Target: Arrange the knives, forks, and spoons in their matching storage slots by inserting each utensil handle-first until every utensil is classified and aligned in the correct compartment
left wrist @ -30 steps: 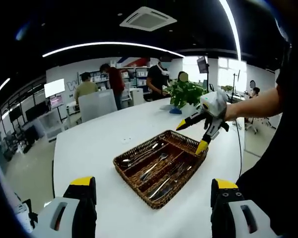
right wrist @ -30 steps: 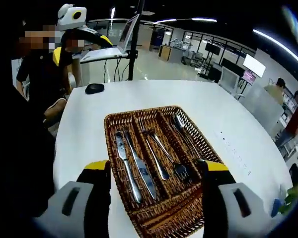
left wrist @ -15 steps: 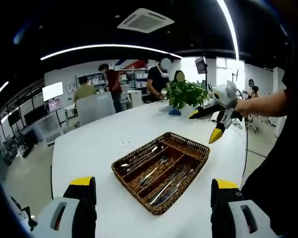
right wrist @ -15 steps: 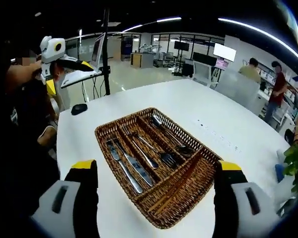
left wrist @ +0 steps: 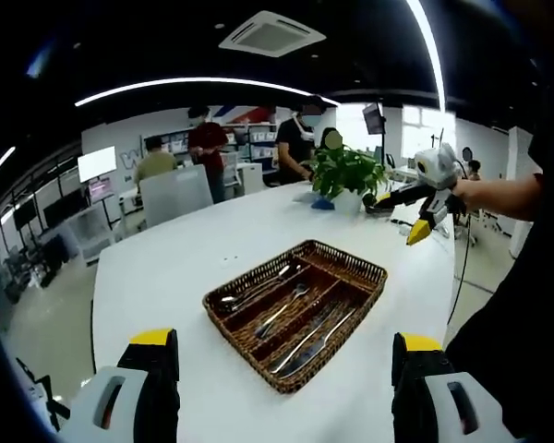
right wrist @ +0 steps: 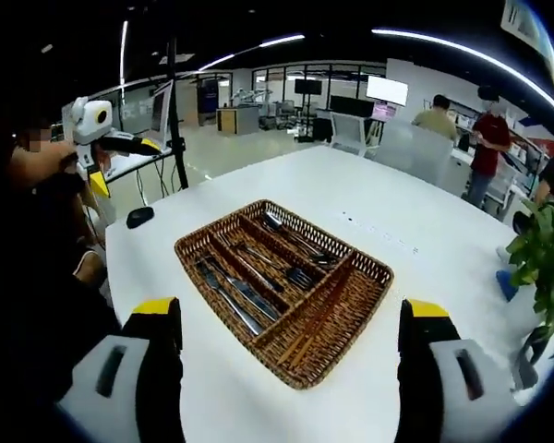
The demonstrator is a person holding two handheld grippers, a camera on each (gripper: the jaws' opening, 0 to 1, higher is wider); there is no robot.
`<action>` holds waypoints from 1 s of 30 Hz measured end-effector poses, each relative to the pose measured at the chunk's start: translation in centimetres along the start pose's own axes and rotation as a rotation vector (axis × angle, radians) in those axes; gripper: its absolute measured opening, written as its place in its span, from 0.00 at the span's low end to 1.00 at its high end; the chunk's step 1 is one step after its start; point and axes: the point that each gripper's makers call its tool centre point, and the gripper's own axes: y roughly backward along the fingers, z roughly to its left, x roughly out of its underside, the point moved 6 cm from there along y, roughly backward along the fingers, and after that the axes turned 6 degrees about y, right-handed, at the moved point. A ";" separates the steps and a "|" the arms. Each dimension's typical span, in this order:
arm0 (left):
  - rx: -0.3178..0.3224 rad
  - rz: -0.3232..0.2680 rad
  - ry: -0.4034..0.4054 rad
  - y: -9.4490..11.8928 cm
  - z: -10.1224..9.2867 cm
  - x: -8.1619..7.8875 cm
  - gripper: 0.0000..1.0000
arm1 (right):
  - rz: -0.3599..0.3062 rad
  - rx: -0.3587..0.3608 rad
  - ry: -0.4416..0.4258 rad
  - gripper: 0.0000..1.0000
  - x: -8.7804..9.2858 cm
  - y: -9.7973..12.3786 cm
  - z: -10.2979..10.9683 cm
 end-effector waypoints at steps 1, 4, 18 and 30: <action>0.001 0.006 0.002 0.0 -0.1 0.0 1.00 | 0.003 0.003 -0.006 0.99 0.2 0.4 0.0; 0.002 0.016 0.006 0.4 -0.5 0.0 1.00 | 0.007 -0.003 -0.022 0.99 0.5 2.1 0.4; -0.037 0.012 0.016 2.3 -0.7 -0.2 1.00 | 0.050 0.036 -0.006 0.99 1.8 5.5 0.4; -0.047 0.015 0.020 2.8 -1.1 -0.5 1.00 | 0.034 0.033 -0.008 0.99 1.6 5.9 0.3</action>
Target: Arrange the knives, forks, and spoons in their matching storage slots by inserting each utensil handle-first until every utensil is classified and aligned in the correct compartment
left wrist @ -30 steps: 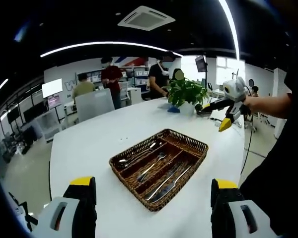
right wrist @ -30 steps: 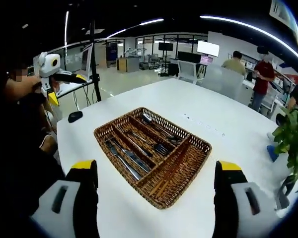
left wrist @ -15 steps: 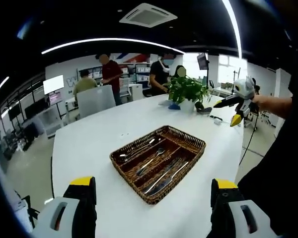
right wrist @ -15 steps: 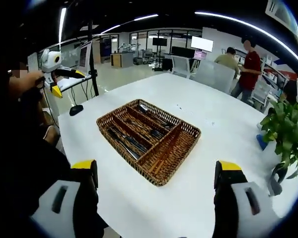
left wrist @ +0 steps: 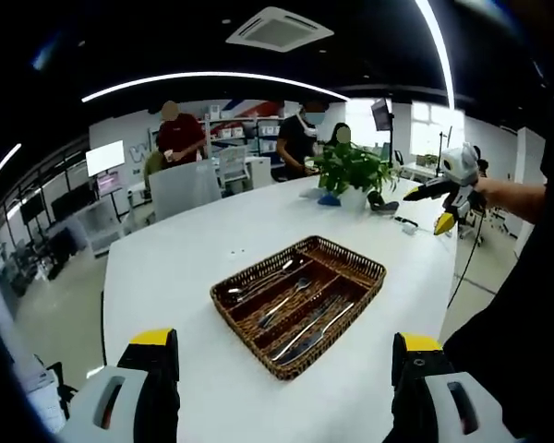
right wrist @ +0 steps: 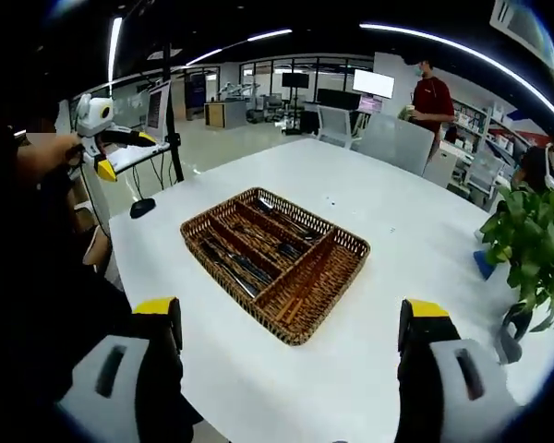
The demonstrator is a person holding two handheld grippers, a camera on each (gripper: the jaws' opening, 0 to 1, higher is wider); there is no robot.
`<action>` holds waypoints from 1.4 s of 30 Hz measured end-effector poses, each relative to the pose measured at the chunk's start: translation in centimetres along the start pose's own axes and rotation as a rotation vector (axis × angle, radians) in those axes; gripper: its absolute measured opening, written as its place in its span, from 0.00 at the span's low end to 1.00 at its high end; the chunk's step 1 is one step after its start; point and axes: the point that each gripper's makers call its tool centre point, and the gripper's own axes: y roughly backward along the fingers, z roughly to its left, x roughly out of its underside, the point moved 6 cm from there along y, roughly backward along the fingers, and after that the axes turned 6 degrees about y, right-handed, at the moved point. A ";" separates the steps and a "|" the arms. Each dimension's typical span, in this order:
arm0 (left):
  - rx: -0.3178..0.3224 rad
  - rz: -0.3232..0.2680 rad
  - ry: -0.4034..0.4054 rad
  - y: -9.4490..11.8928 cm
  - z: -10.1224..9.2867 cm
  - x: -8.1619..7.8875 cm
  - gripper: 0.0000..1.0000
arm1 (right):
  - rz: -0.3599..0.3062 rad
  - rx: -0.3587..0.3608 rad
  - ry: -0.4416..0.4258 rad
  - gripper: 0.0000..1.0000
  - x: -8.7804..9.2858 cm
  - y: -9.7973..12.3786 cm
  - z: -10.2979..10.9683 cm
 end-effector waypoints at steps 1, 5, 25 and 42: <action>-0.002 -0.001 0.001 0.0 0.0 0.0 1.00 | 0.001 0.000 0.001 0.99 0.0 0.0 0.0; -0.011 -0.002 0.002 0.3 -0.2 0.1 1.00 | -0.006 -0.002 0.003 0.99 0.0 0.1 0.1; -0.015 0.010 -0.006 0.8 -0.3 -0.4 1.00 | 0.003 -0.015 -0.008 0.99 0.2 0.8 0.3; 0.054 0.021 -0.024 -0.2 3.5 -0.3 1.00 | 0.069 0.049 -0.058 0.99 -1.3 0.5 0.9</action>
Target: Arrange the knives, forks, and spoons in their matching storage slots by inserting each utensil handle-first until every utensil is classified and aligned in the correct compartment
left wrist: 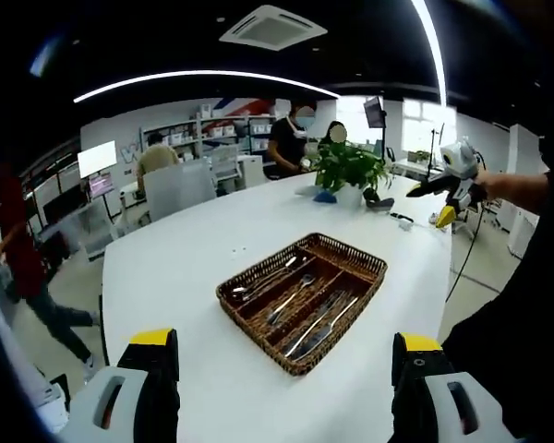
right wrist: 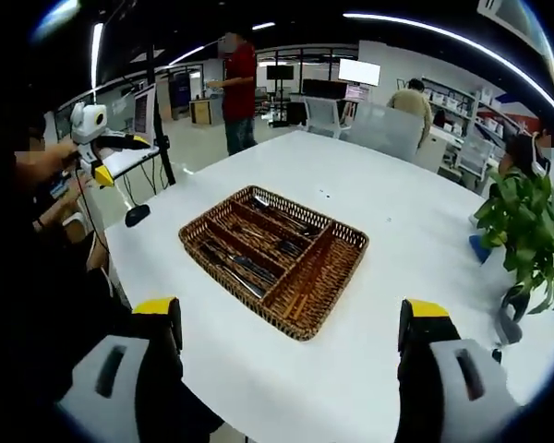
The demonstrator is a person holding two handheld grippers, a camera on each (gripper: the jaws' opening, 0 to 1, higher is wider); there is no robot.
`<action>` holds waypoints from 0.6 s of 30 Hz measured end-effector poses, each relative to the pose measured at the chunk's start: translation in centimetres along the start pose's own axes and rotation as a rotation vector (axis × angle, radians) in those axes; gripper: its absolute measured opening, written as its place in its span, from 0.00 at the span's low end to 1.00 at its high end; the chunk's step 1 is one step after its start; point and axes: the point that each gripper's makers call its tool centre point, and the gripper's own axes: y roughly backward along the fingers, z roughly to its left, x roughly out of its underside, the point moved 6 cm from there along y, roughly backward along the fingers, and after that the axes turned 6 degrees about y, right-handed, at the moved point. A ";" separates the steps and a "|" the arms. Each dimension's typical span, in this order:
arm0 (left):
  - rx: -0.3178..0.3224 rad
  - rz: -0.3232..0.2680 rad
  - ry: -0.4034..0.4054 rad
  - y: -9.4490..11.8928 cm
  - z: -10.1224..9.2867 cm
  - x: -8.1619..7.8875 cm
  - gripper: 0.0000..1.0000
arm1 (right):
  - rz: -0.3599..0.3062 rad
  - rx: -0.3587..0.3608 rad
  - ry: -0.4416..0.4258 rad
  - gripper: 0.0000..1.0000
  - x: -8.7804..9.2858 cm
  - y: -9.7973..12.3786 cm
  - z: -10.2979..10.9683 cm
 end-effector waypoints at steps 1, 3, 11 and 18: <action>0.004 -0.001 -0.006 -0.1 0.0 0.1 1.00 | -0.007 0.005 0.005 0.99 -0.1 -0.1 0.0; 0.007 0.008 -0.030 -0.4 -0.2 0.4 1.00 | -0.030 0.009 -0.001 0.99 -0.1 -0.4 -0.3; -0.099 -0.026 0.040 -0.7 -2.7 -0.7 1.00 | -0.025 0.028 0.012 0.99 2.2 -1.4 -2.6; -0.180 0.030 0.029 -1.8 -6.9 -0.6 1.00 | -0.057 -0.069 -0.041 0.99 3.6 0.5 -4.7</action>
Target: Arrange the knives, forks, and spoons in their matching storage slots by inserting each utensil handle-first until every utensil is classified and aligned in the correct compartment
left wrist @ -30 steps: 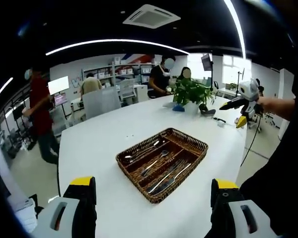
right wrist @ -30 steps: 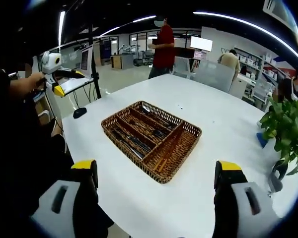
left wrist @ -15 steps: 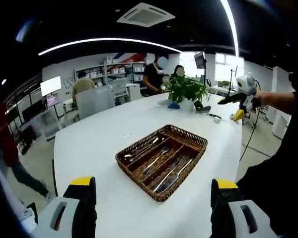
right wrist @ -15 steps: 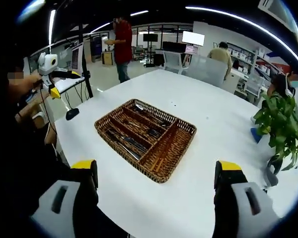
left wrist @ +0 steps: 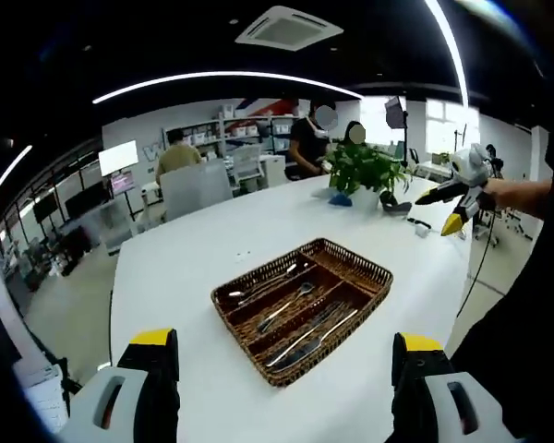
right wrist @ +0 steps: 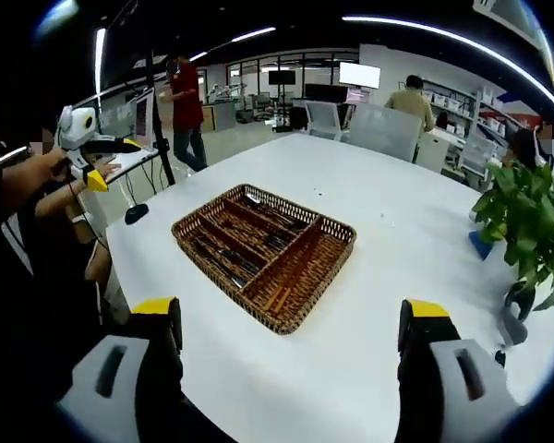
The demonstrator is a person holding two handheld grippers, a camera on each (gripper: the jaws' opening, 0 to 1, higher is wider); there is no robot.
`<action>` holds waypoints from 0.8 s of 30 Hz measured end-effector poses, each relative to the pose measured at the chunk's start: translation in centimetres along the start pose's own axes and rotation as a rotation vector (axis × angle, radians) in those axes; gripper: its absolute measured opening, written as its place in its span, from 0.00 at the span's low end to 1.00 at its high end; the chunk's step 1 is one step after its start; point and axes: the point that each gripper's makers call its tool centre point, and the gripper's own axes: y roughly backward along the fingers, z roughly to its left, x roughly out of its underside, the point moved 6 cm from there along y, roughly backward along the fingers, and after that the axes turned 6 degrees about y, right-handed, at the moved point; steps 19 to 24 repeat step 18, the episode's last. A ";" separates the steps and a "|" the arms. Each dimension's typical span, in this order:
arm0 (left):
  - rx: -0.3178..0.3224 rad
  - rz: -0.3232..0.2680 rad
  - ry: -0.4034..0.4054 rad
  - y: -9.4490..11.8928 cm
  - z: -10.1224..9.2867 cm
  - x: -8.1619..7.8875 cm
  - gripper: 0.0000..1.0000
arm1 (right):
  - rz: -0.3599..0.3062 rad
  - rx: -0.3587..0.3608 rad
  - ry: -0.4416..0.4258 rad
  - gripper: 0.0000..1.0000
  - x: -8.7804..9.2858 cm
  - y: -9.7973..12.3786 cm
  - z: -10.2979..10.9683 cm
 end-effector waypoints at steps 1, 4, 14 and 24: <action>0.000 -0.011 0.018 0.1 -0.4 -0.2 1.00 | -0.001 -0.001 0.002 0.99 0.0 0.1 -0.1; 0.001 -0.042 0.041 0.6 -1.5 -0.8 1.00 | 0.012 -0.019 0.031 0.99 0.3 0.3 -0.2; 0.035 -0.053 0.048 1.2 0.3 -0.2 1.00 | -0.014 -0.026 0.008 0.99 -0.9 1.5 0.8; 0.077 -0.064 0.021 0.7 1.1 0.1 1.00 | -0.019 0.003 0.053 0.99 -1.4 1.4 1.3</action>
